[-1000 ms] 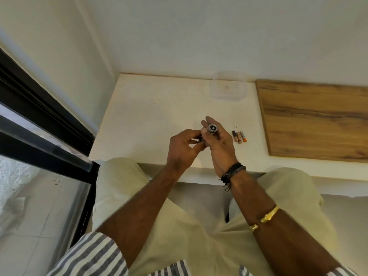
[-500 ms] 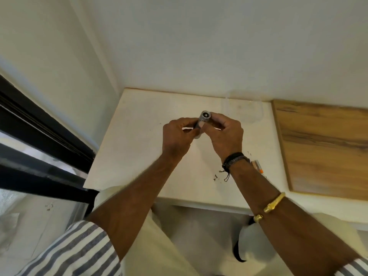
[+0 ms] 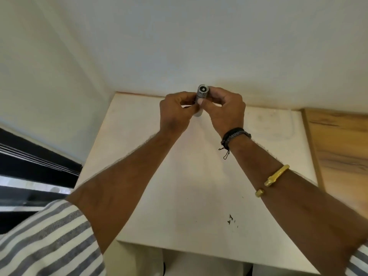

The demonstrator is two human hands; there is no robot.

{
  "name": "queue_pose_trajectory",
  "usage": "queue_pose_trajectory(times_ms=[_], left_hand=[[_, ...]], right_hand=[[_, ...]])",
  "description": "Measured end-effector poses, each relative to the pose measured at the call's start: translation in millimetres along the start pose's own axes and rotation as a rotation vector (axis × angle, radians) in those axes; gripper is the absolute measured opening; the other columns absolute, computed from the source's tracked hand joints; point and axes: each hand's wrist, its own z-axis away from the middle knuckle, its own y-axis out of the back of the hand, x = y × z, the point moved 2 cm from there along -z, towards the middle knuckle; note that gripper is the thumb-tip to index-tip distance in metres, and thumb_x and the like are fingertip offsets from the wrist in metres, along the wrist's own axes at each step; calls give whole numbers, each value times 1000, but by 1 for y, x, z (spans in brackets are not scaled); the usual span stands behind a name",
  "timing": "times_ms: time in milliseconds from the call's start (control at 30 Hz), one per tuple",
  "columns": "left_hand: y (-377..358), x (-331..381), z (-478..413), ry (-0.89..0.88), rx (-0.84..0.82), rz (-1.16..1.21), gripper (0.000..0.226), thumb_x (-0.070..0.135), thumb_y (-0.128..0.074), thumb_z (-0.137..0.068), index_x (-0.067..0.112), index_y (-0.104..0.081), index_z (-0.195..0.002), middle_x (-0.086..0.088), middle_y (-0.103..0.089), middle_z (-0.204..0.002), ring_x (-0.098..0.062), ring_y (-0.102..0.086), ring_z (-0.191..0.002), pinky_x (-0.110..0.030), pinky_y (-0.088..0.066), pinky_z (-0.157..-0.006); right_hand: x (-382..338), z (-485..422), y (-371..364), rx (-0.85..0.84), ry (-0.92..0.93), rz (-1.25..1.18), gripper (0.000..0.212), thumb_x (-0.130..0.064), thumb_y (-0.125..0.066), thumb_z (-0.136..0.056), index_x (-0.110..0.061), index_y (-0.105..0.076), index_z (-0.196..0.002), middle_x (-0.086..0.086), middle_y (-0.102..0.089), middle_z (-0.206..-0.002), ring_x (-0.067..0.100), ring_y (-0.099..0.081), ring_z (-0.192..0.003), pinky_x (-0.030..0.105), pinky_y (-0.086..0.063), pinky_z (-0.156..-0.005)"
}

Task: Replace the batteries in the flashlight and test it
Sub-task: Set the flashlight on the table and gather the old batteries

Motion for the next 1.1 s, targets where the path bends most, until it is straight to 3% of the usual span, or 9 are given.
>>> queue_pose_trajectory(times_ms=[533, 833, 933, 1000, 1100], left_hand=[[-14, -23, -30, 4, 17, -16, 27, 12, -76, -81, 19, -78, -107, 12, -77, -94, 2, -71, -86, -18, -56, -81], [-14, -21, -31, 62, -12, -10, 31, 15, -79, -82, 17, -75, -113, 9, -77, -99, 3, -71, -90, -18, -56, -84], [-13, -18, -22, 163, 71, -17, 41, 23, -79, -84, 14, -69, -122, 2, -74, -115, -5, -68, -102, -17, -54, -89], [-12, -13, -6, 231, 174, 7, 40, 23, -76, -86, 13, -66, -124, 2, -72, -116, -7, -67, -102, -12, -52, -85], [-10, 0, 30, 226, 259, 30, 28, 22, -73, -89, 15, -68, -115, 8, -72, -103, 0, -67, -92, -5, -49, -74]], right_hand=[[24, -20, -21, 85, -29, 22, 33, -7, -74, -86, -10, -74, -119, 2, -77, -109, 13, -73, -101, 35, -59, -94], [26, -22, -21, 96, -52, 13, 35, -10, -75, -87, -10, -73, -122, 2, -77, -111, 12, -73, -101, 32, -59, -94], [22, -14, -16, 131, -53, 6, 37, -15, -77, -87, -11, -71, -123, 2, -75, -117, 12, -71, -103, 22, -58, -90], [17, -5, -9, 168, -53, 1, 36, -15, -78, -86, -14, -71, -121, 1, -73, -118, 9, -70, -99, 14, -56, -82], [9, 17, 4, 212, -85, -49, 27, -12, -76, -87, -16, -73, -113, 1, -72, -110, 12, -71, -92, 31, -63, -78]])
